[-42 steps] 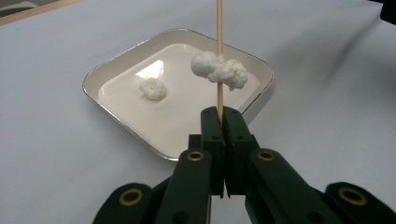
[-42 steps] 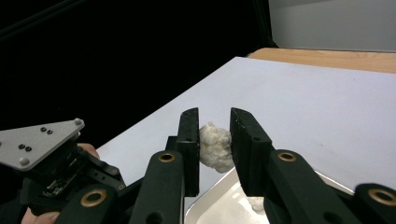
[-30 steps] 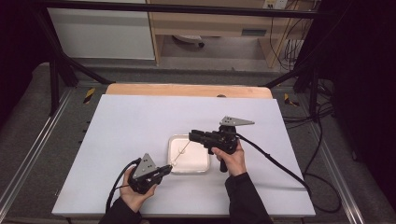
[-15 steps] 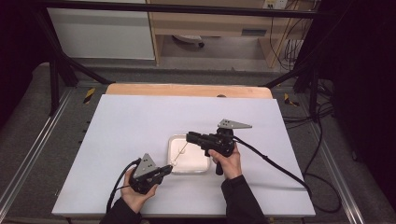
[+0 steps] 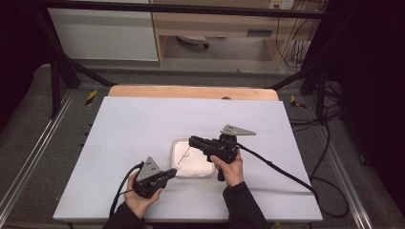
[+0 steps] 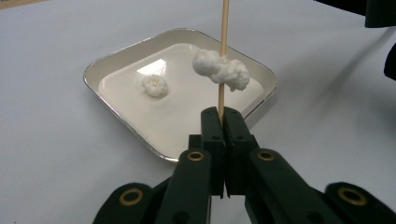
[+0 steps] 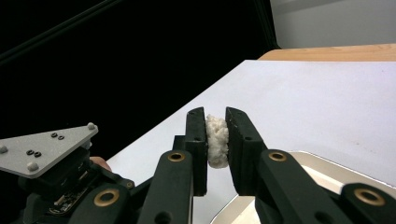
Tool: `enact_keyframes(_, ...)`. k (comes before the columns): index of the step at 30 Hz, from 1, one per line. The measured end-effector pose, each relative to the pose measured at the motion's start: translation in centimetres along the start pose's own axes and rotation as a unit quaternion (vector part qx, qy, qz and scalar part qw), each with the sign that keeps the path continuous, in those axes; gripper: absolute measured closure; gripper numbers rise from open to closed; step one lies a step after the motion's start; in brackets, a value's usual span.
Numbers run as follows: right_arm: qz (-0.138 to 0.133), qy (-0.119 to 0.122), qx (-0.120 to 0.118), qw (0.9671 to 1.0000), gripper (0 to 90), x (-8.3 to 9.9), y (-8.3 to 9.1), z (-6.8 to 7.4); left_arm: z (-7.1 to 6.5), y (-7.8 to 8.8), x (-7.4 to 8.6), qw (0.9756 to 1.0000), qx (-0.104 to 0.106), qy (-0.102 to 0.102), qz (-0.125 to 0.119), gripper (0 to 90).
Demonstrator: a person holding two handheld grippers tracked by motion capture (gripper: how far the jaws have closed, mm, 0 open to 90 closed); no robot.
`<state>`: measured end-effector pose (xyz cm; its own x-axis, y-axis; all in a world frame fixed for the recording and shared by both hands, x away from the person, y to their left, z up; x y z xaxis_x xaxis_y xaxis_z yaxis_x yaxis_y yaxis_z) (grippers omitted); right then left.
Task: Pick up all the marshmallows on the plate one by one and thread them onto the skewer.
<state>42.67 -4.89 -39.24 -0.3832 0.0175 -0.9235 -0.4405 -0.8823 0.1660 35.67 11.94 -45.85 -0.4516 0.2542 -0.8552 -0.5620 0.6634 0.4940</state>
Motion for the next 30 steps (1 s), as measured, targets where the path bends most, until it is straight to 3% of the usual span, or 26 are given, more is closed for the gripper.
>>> enact_keyframes(14, -0.012, -0.001, 0.002, 0.9999, 80.9, 0.5, -0.3, 0.5, -0.2, -0.2, 0.0, 0.9999, -0.001, 0.011, 0.0, 89.0)
enact_keyframes(30, -0.025, -0.01, -0.006, 0.9996, 81.2, 0.8, -0.3, 1.1, -0.5, -0.1, -0.1, 0.9999, -0.011, 0.002, -0.011, 89.0)
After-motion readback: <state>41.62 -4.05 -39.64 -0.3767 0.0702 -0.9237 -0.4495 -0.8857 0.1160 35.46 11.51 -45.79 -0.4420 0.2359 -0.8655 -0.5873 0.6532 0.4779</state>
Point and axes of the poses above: each handheld gripper's, and its own axes: y roughly backward along the jaws, x roughly out of its underside, z roughly to its left, the point moved 6 cm from there along -y, roughly forward along the jaws, and after that the axes turned 6 degrees about y, right-handed, at the moved point
